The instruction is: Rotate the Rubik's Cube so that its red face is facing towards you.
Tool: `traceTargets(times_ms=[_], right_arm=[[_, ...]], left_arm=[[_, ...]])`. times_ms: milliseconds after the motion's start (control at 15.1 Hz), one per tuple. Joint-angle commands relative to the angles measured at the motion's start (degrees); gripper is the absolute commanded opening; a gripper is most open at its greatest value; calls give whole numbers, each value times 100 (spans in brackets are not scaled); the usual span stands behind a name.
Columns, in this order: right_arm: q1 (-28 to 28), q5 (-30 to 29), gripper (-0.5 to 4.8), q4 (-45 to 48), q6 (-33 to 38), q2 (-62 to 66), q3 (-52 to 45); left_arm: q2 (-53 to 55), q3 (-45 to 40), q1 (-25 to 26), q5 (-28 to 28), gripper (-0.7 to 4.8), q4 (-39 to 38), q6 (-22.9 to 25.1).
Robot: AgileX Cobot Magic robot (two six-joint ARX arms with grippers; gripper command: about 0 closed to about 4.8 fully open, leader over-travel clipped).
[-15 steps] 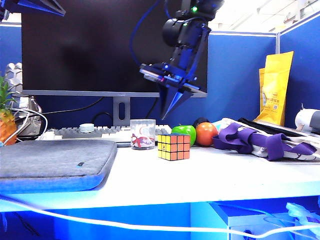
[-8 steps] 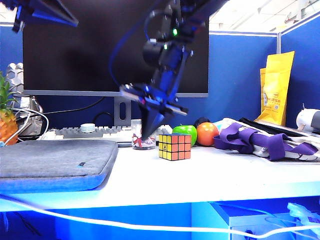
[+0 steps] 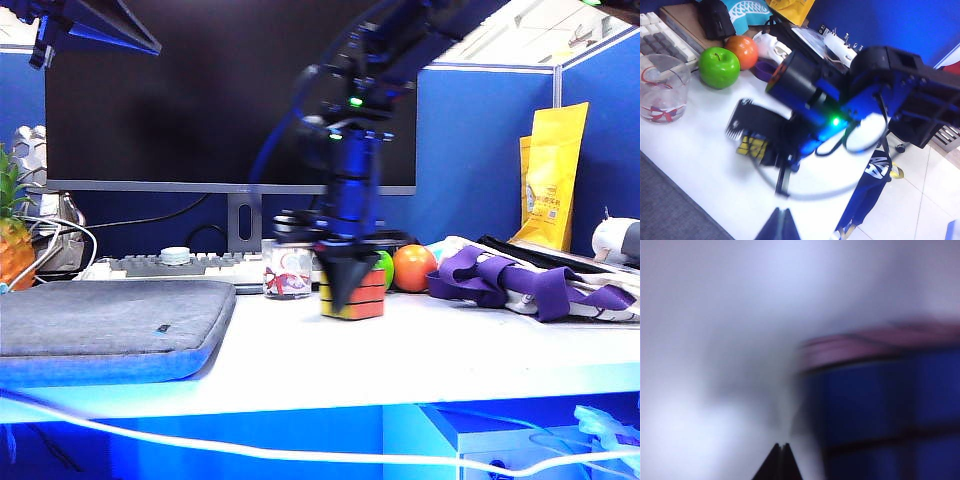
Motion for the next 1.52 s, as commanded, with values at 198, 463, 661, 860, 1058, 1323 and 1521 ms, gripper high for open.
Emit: traceTargets(times_ms=[198,463,661,860,1058,1323,1521], right_arm=[[-546,623,-8,-208,-48,-70,48],[-662,-155,-8,-538,-4,-164,52],[-411,-367,-8,-546,-17,-588,52],[-391,-374,-8,-448,42,-629,74],[-391,-428,-8,-417,39,-627,74],[-402,-428,-8,-162,35,-560,70],[-411,-404,-8,-74,2,-400,72]], left_arm=[[-15,24,0,22,-3,35,9],[-15,24,0,-4,-3,76,24],[-15,24,-2,-2,-3,83,20],[-15,24,-2,0,-3,74,0],[-15,24,-2,0,-3,63,-4],[-15,24,-2,-7,-3,81,0],[-15,24,0,-131,-3,85,2]])
